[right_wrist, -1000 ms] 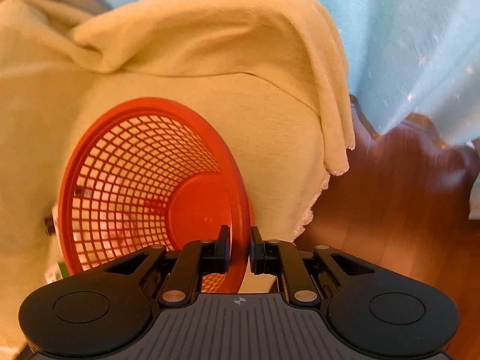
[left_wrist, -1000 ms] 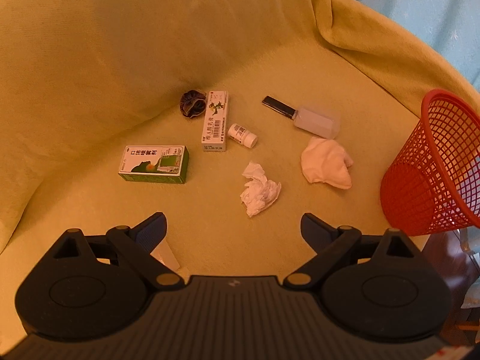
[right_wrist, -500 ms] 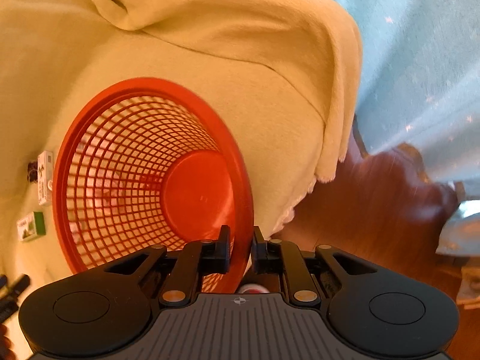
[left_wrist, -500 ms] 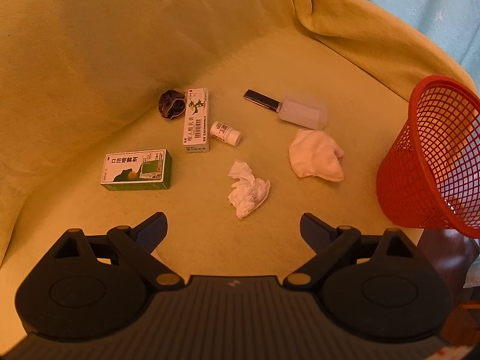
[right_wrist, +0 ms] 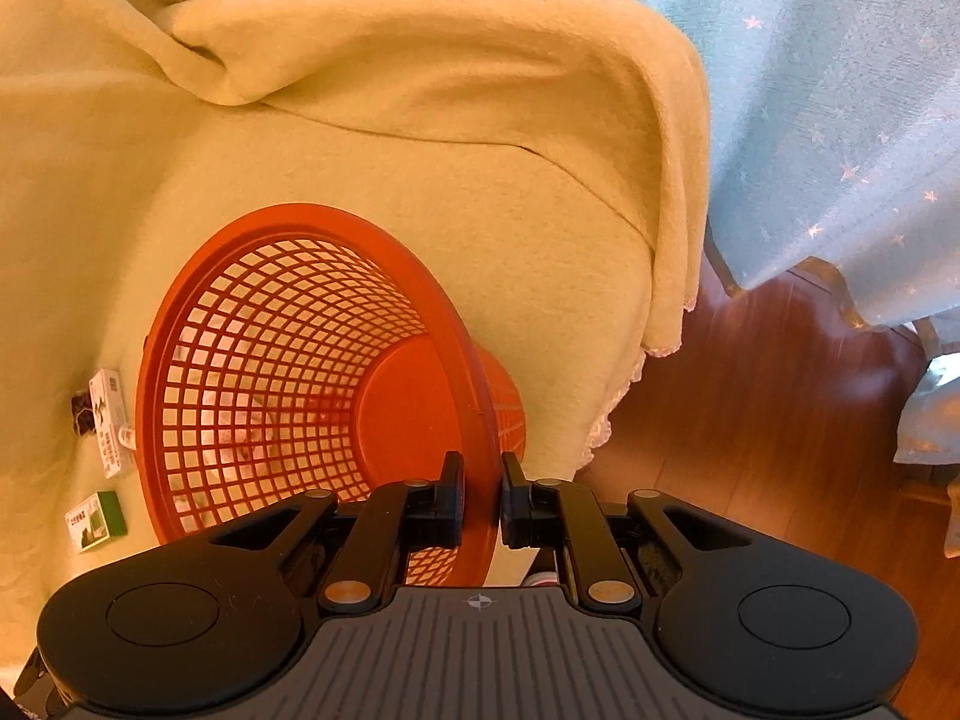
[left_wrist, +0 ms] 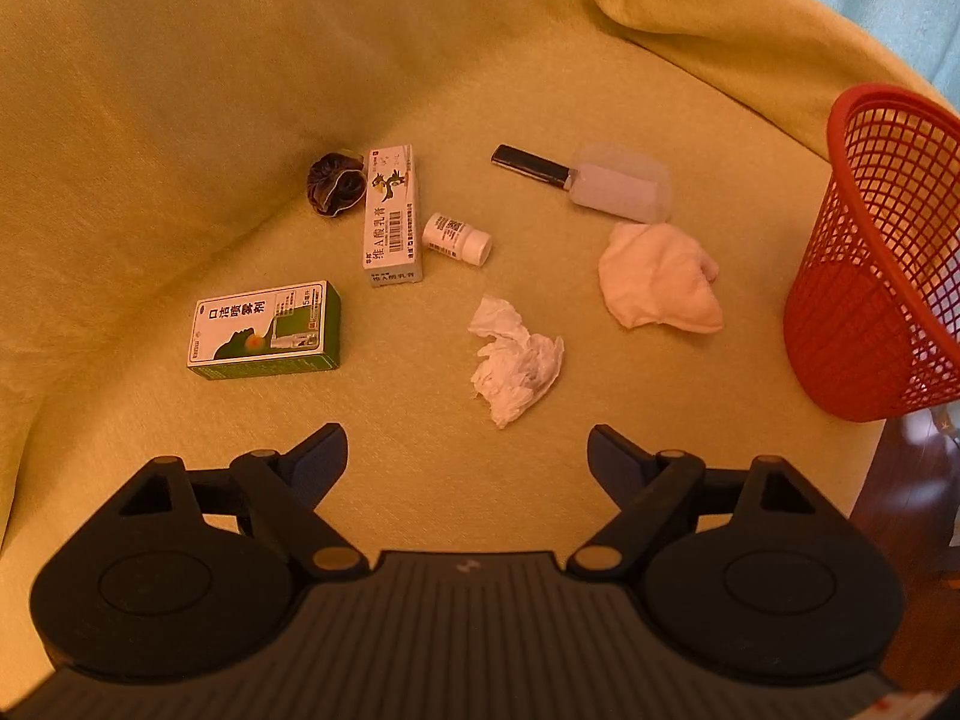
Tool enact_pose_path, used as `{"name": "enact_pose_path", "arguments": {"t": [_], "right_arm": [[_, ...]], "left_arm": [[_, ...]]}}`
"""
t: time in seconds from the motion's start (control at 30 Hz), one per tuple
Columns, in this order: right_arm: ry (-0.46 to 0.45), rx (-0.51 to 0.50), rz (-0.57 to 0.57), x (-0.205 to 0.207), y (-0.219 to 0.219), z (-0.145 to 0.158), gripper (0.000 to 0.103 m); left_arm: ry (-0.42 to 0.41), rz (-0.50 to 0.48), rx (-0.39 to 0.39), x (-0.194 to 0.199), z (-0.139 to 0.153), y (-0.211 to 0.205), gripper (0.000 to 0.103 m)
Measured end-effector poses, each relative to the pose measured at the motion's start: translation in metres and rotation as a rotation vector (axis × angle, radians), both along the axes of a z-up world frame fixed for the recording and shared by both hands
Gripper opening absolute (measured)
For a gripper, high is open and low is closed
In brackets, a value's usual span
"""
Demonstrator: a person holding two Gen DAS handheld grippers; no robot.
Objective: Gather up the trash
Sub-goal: 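Move the left gripper to the crumpled white tissue while the right holds the basket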
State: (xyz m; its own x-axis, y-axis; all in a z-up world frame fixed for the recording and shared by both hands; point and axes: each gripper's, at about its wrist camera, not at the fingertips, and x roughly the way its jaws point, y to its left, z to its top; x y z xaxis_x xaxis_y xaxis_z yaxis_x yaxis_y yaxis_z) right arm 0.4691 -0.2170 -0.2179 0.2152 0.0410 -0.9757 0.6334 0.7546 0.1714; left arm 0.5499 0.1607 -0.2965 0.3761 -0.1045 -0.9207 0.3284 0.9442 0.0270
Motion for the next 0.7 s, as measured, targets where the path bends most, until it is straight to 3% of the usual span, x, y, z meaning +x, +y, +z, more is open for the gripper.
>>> {"name": "enact_pose_path", "arguments": {"t": [0.33,0.47,0.7], "right_arm": [[0.017,-0.030,-0.007,0.002,0.002,0.000,0.008],[0.021,-0.036,-0.011,0.001,0.001,-0.001,0.008],[0.027,-0.050,-0.014,0.003,0.003,-0.002,0.008]], "left_arm": [[0.020,-0.102,0.004,0.023,-0.034,-0.014,0.075],[0.043,-0.135,0.014,0.037,-0.052,-0.018,0.065],[0.073,-0.161,0.016,0.054,-0.076,-0.026,0.063]]}}
